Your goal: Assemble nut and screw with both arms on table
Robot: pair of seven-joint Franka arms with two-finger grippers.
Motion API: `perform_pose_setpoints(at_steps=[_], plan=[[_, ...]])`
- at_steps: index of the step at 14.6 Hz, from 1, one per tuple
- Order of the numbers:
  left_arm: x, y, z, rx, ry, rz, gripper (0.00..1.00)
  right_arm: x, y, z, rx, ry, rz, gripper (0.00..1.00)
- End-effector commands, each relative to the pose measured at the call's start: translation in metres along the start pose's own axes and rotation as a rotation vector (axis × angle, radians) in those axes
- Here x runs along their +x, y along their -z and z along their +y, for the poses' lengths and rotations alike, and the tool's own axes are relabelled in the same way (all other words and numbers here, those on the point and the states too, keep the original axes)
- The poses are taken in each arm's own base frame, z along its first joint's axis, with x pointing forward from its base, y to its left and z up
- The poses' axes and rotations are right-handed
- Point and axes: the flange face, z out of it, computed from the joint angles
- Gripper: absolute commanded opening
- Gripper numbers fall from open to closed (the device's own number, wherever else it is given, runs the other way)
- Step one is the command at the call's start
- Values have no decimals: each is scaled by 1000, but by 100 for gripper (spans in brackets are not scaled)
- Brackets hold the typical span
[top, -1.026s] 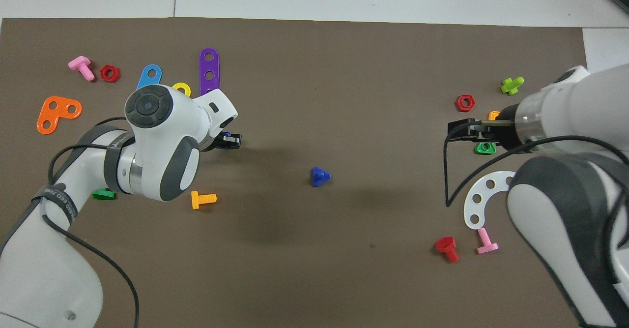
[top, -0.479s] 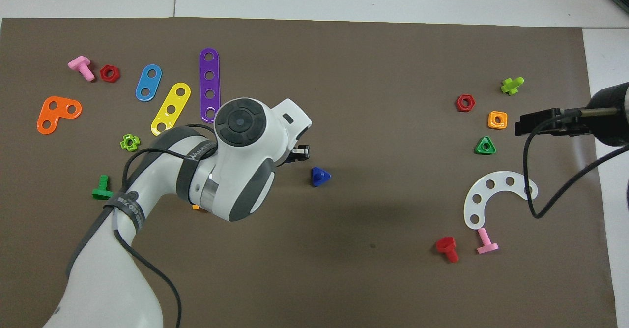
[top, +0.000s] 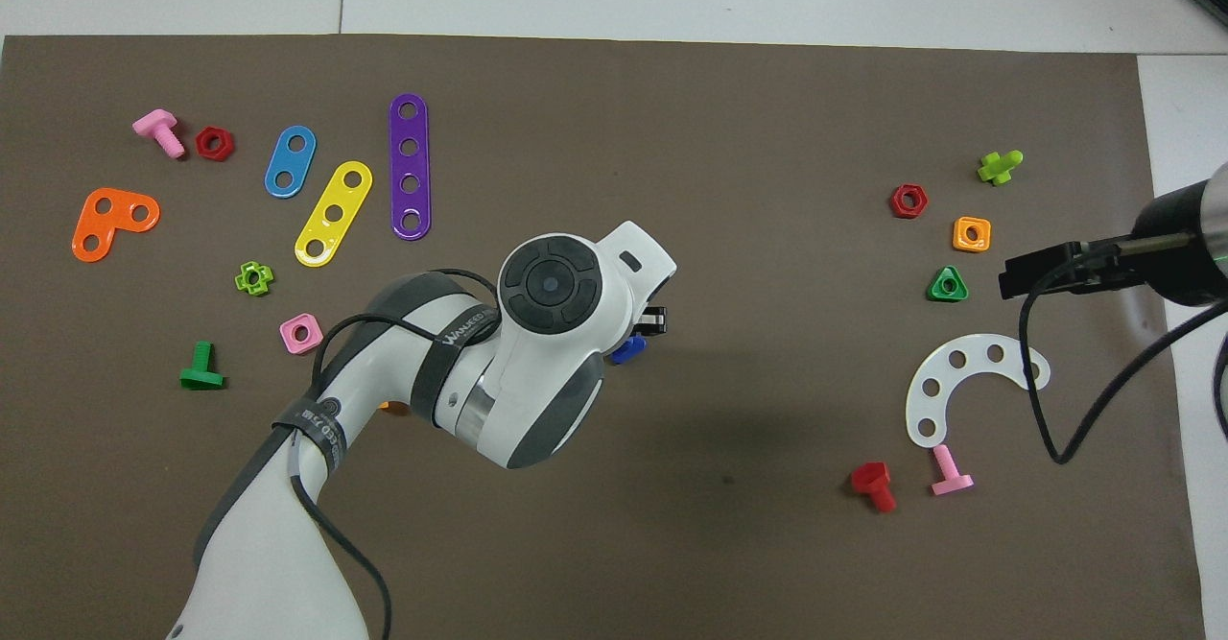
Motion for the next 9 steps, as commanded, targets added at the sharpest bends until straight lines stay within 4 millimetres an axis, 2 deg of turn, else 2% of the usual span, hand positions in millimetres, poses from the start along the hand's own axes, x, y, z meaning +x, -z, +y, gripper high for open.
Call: perform_pose_setpoints(at_steps=[1,2,6,9], plan=[[2,-15,8,-15,16,9,0,-6,-1,-7,-33,44,-16,100],[0,-24,10,-6,13,-2,0,-7,-2,-10,-33,44,-14,100],[-5,-31,13,2,3,-10,0,-6,-3,-15,-28,-46,-10,100],[-13,-45,10,6,-4,-5,0,-6,-4,-15,-16,-66,-9,100]])
